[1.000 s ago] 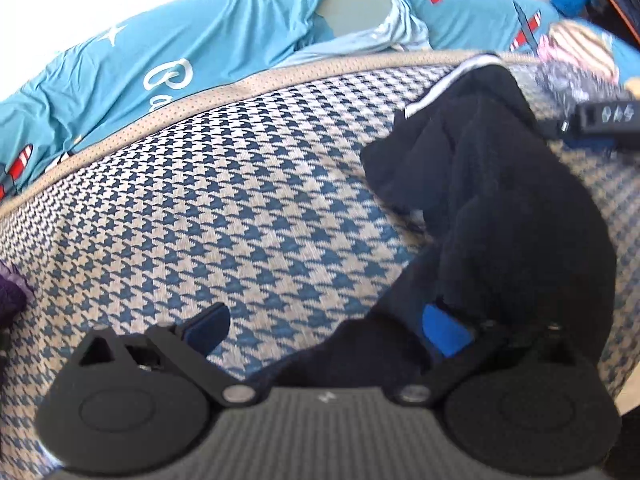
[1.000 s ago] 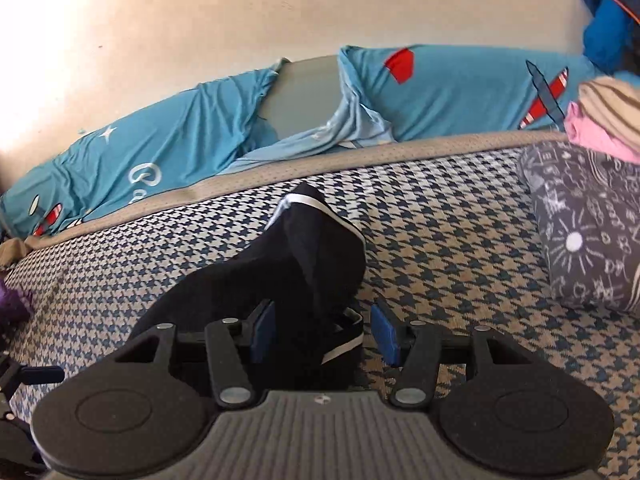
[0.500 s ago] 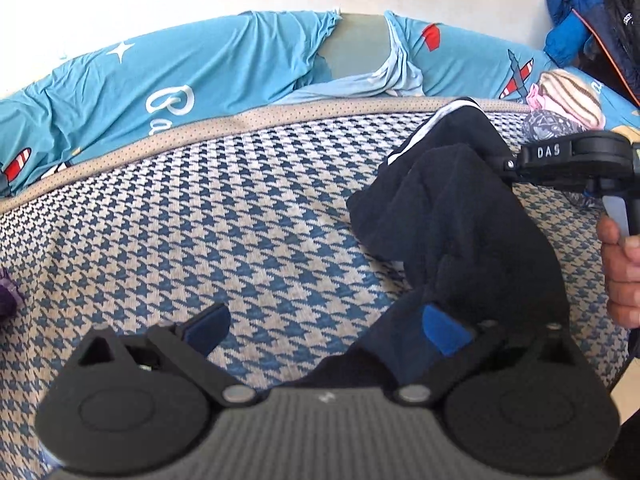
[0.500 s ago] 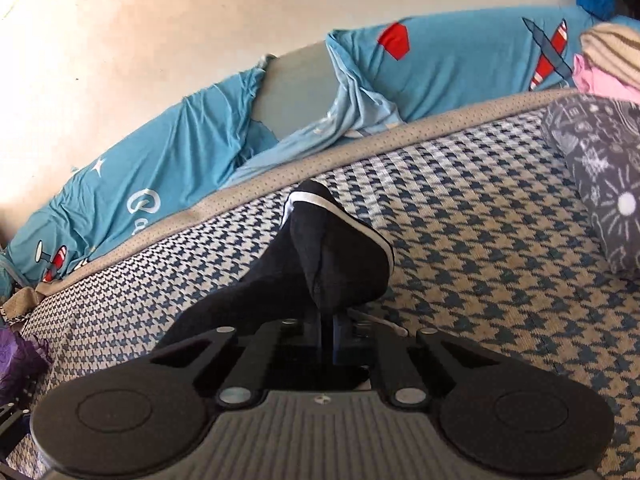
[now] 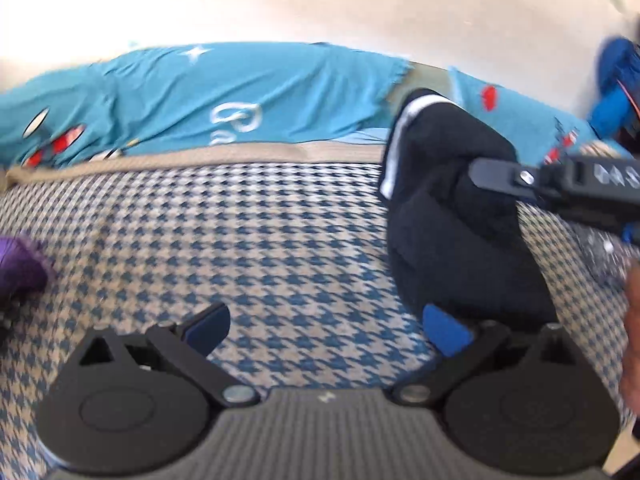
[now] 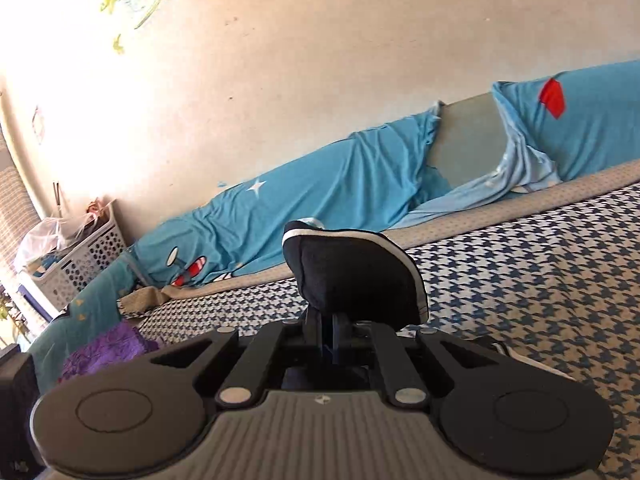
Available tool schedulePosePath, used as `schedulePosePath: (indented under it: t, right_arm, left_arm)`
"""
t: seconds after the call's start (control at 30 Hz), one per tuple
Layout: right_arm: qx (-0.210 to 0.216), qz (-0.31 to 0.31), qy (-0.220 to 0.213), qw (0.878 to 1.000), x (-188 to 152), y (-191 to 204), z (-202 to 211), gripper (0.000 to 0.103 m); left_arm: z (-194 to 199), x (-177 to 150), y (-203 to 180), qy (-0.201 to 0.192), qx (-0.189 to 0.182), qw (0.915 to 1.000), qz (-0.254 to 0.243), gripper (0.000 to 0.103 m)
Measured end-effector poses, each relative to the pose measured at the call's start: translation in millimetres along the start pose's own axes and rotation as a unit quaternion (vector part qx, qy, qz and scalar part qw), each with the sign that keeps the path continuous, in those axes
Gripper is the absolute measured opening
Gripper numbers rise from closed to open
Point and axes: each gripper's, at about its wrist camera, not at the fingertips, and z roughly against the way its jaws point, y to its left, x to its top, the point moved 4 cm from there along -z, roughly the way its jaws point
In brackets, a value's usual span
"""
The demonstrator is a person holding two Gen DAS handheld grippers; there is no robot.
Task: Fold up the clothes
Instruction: 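Fold the garment with the right gripper toward the left gripper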
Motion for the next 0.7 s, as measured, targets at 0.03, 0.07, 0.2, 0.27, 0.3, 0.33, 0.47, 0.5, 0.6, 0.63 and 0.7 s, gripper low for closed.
schedulePosePath:
  t: [0.03, 0.07, 0.2, 0.27, 0.3, 0.33, 0.47, 0.5, 0.6, 0.63, 0.7]
  right_arm:
    - [0.007, 0.003, 0.004, 1.0, -2, 6, -4, 0.007]
    - [0.012, 0.007, 0.008, 1.0, -4, 11, -8, 0.007]
    - [0.028, 0.021, 0.024, 0.999, -13, 31, -25, 0.007]
    - [0.032, 0.029, 0.032, 0.999, -18, 39, -34, 0.007]
    - [0.034, 0.033, 0.036, 0.998, -20, 44, -38, 0.007]
    - [0.036, 0.036, 0.04, 0.998, -23, 47, -41, 0.007]
    - [0.041, 0.046, 0.057, 0.997, -32, 59, -57, 0.007]
    - [0.043, 0.049, 0.065, 0.996, -35, 62, -62, 0.008]
    - [0.053, 0.059, 0.101, 0.992, -45, 70, -73, 0.011]
    - [0.057, 0.062, 0.116, 0.99, -48, 72, -75, 0.012]
    - [0.061, 0.065, 0.131, 0.987, -50, 74, -77, 0.012]
  left_arm:
    - [0, 2, 10, 0.001, 0.007, 0.9999, 0.013, 0.103]
    - [-1, 3, 17, 0.002, 0.018, 0.9996, 0.022, 0.103]
    - [1, 7, 49, -0.003, 0.06, 0.9961, 0.064, 0.103]
    - [3, 8, 62, 0.0, 0.065, 0.9937, 0.091, 0.103]
    - [4, 7, 69, 0.001, 0.068, 0.9922, 0.104, 0.103]
    - [5, 5, 74, 0.001, 0.071, 0.9911, 0.113, 0.103]
    - [8, 4, 92, 0.003, 0.081, 0.9873, 0.136, 0.103]
    - [8, 4, 95, 0.003, 0.084, 0.9863, 0.142, 0.103]
    - [5, 0, 105, 0.011, 0.091, 0.9829, 0.16, 0.103]
    - [4, -1, 108, 0.014, 0.091, 0.9817, 0.167, 0.103]
    - [2, -2, 112, 0.02, 0.09, 0.979, 0.182, 0.103]
